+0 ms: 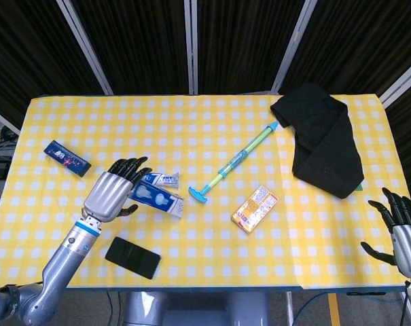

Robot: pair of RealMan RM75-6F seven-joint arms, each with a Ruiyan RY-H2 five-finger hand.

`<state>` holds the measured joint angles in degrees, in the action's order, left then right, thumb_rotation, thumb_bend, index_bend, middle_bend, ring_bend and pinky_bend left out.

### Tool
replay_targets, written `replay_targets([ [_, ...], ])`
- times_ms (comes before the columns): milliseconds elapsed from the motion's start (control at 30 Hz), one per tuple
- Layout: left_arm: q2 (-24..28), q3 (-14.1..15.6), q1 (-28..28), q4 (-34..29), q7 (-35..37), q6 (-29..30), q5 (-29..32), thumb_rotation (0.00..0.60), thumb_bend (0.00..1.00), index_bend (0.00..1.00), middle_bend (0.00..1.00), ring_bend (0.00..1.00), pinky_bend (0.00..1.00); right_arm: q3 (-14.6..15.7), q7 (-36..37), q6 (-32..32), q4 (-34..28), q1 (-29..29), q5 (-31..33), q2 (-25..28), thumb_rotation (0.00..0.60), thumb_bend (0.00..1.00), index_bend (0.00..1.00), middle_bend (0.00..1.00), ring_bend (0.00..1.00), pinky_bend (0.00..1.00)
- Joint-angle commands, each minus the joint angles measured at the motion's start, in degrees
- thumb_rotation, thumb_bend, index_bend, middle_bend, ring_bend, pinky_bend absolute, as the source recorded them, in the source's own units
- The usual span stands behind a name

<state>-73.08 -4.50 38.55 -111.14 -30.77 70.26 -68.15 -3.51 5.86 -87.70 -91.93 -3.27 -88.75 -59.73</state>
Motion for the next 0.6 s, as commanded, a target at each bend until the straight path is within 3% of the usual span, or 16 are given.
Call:
replay_targets([
  [33,-0.75,1.42,-1.33,1.59,2.08,-1.13,-0.83,0.600,0.15,0.00,0.00,0.00,0.00,0.03,-0.16,0.09,-0.01,-0.03,0.01,-0.07,0.600,0.03,0.23,0.00,0.00,0.00],
  [300,0.56,2.68,-4.69,2.90,5.70,1.69,-4.01,0.600,0.14,0.00,0.00,0.00,0.00,0.20,-0.74,0.31,0.03,-0.13,-0.23,-0.28,0.600,0.03,0.23,0.00,0.00,0.00],
  [600,1.05,7.20,-14.43,7.33,6.00,13.00,-10.18,0.600,0.14,0.00,0.00,0.00,0.00,0.47,-2.05,1.12,0.26,-0.43,-0.27,-0.70,0.600,0.03,0.18,0.00,0.00,0.00],
])
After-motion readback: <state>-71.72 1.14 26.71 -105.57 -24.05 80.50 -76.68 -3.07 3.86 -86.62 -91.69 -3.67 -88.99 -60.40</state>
